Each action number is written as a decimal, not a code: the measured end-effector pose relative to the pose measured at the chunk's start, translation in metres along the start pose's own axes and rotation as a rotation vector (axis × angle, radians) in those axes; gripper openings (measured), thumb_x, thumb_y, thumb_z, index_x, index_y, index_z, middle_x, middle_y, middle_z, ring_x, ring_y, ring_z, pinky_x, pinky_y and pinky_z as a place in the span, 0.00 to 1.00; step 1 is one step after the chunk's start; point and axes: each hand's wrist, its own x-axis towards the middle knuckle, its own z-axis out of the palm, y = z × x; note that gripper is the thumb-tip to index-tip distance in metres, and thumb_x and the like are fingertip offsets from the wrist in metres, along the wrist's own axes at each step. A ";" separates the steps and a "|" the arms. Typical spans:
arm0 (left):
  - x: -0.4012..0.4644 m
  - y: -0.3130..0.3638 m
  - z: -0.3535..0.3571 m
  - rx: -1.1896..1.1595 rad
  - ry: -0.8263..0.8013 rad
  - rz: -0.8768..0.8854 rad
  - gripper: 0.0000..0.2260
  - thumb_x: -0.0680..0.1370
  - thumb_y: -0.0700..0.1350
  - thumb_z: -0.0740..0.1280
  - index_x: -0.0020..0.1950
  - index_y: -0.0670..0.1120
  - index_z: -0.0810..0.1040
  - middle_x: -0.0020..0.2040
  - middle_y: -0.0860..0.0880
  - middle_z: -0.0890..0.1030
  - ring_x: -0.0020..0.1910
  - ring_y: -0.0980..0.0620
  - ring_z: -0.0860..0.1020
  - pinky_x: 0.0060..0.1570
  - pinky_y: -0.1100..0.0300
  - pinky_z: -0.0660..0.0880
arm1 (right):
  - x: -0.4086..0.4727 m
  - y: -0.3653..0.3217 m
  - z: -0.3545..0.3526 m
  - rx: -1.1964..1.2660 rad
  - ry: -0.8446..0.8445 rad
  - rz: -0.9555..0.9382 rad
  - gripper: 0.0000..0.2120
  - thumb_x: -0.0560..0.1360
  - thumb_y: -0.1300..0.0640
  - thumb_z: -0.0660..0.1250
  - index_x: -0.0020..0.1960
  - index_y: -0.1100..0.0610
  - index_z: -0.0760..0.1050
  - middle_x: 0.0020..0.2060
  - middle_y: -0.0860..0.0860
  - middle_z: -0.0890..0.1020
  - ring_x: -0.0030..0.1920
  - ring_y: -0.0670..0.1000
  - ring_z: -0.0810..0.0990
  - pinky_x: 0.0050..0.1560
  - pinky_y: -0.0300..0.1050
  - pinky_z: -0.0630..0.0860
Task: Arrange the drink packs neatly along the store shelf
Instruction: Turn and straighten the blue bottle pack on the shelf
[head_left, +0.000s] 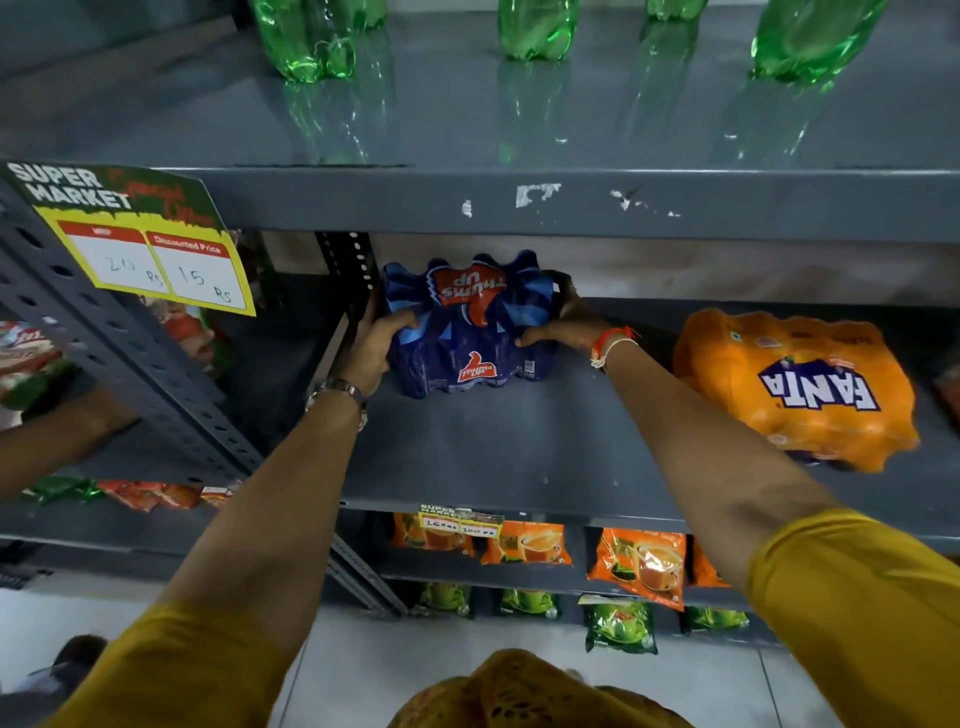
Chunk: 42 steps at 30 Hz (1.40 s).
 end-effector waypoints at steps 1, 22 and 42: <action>0.001 -0.005 -0.001 -0.014 -0.003 -0.009 0.29 0.67 0.46 0.70 0.69 0.50 0.70 0.62 0.44 0.79 0.59 0.43 0.79 0.55 0.45 0.77 | 0.000 0.000 0.000 0.010 -0.002 0.000 0.47 0.64 0.74 0.73 0.74 0.55 0.52 0.63 0.57 0.72 0.59 0.53 0.73 0.58 0.47 0.76; -0.013 -0.001 0.005 0.049 0.033 0.023 0.22 0.78 0.45 0.64 0.72 0.52 0.65 0.60 0.50 0.77 0.50 0.59 0.78 0.33 0.66 0.78 | -0.006 0.012 0.006 -0.029 0.035 0.026 0.48 0.62 0.69 0.77 0.72 0.50 0.53 0.67 0.56 0.69 0.66 0.56 0.70 0.58 0.47 0.74; -0.028 -0.011 0.029 0.382 0.647 0.211 0.20 0.75 0.49 0.69 0.60 0.37 0.71 0.56 0.40 0.73 0.49 0.49 0.73 0.52 0.54 0.76 | -0.056 0.019 0.030 -0.354 0.097 0.086 0.63 0.54 0.54 0.83 0.76 0.58 0.46 0.74 0.59 0.53 0.75 0.58 0.52 0.73 0.49 0.59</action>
